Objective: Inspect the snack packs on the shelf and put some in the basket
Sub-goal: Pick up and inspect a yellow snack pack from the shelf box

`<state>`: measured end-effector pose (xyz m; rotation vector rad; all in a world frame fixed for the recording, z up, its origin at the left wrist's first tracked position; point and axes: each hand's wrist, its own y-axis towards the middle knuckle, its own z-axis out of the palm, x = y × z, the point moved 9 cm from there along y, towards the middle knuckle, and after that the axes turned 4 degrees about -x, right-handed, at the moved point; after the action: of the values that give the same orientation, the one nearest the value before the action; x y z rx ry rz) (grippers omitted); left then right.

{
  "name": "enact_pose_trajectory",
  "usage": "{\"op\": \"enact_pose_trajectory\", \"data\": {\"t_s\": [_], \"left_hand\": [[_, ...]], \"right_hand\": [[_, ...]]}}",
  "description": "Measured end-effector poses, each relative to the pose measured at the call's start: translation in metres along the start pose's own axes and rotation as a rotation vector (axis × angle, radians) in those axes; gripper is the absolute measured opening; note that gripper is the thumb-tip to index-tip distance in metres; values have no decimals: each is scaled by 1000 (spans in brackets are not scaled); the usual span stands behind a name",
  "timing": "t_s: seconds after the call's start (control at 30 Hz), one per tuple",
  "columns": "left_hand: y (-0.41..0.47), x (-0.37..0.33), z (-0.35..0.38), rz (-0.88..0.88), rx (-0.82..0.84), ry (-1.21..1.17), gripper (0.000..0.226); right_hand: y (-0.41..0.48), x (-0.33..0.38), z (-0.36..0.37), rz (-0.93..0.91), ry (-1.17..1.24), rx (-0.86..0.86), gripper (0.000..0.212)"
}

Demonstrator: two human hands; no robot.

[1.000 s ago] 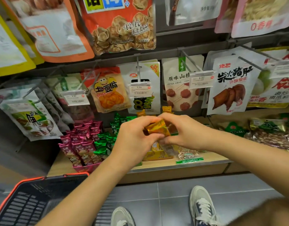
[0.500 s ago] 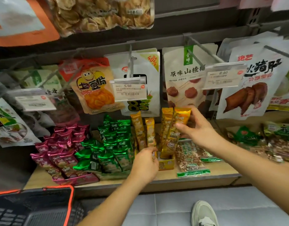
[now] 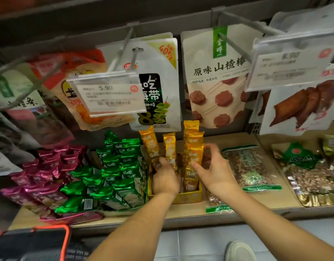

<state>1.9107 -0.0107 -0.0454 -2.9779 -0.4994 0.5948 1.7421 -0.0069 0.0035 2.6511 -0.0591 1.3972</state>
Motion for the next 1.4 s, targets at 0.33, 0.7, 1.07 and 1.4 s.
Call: {"op": "enact_pose_trajectory", "data": {"t_s": [0.33,0.7,1.07,1.4], "left_hand": [[-27,-4,-89,14,-259,-234,54],[-152,-13,-145,225,77,-353,52],[-208,10,-259,315,127,-1037,22],[-190,44,-286,300,-78,-1124,27]], "right_hand": [[-2,5,-14,124,-101,73,62],[-80,126,-42,201,182,756,49],[-189,209,-63,114,203,1037,38],[-207,217,-33,190,686,979,38]]}}
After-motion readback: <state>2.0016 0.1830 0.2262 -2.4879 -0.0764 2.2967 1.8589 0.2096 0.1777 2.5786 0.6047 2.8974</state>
